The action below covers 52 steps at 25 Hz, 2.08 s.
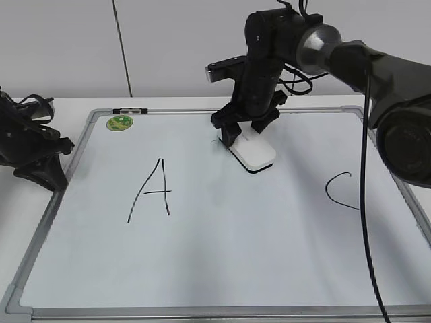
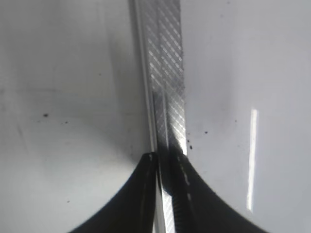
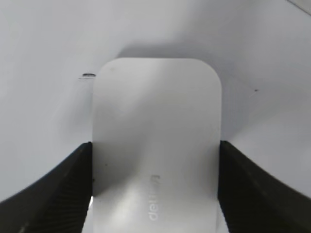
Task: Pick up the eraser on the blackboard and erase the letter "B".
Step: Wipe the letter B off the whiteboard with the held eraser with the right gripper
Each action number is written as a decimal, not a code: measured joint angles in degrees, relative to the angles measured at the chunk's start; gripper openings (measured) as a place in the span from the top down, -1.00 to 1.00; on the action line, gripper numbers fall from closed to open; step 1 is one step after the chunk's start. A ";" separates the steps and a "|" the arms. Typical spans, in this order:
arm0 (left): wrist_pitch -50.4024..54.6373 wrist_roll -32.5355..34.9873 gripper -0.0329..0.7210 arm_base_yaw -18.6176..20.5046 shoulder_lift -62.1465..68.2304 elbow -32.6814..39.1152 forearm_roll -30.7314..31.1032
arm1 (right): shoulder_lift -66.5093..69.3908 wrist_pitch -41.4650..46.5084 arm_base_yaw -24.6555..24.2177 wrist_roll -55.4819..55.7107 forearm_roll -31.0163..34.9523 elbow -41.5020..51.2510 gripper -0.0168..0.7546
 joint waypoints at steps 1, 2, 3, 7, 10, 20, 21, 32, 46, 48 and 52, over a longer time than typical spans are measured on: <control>0.00 0.00 0.75 0.00 0.00 0.00 0.00 | 0.00 -0.13 0.00 -0.10 0.44 0.00 -0.45; 0.00 0.00 0.75 0.00 0.00 0.00 0.00 | 0.00 -0.38 0.20 -0.24 0.71 0.00 -0.45; 0.00 0.00 0.75 0.00 0.00 0.00 0.00 | 0.00 -0.50 0.51 -0.35 0.71 0.00 -0.45; 0.00 0.00 0.75 0.00 0.00 0.00 0.00 | 0.00 -1.18 2.02 -1.75 1.16 0.00 -0.45; 0.00 0.00 0.75 0.00 0.00 0.00 0.00 | 0.00 -1.79 3.60 -2.38 1.37 0.00 -0.45; 0.00 0.00 0.75 0.00 0.00 0.00 0.00 | 0.11 -3.31 4.92 -2.91 0.10 -0.08 -0.45; 0.00 0.00 0.75 0.00 0.00 0.00 0.00 | 0.47 -3.31 4.92 -2.91 -0.19 -0.21 -0.45; 0.00 0.00 0.75 0.00 0.00 0.00 0.00 | 1.98 -2.41 4.94 1.17 -4.49 -1.96 -0.45; 0.00 0.00 0.75 0.00 0.00 0.00 0.00 | 2.02 -1.33 -0.47 2.33 -7.23 -2.57 -0.45; 0.00 0.00 0.75 0.00 0.00 0.00 0.00 | 1.92 -1.09 -0.47 2.08 -7.43 -2.73 -0.45; 0.00 0.00 0.75 0.00 0.00 0.00 0.00 | 1.16 0.39 -0.82 0.98 -7.56 -3.10 -0.45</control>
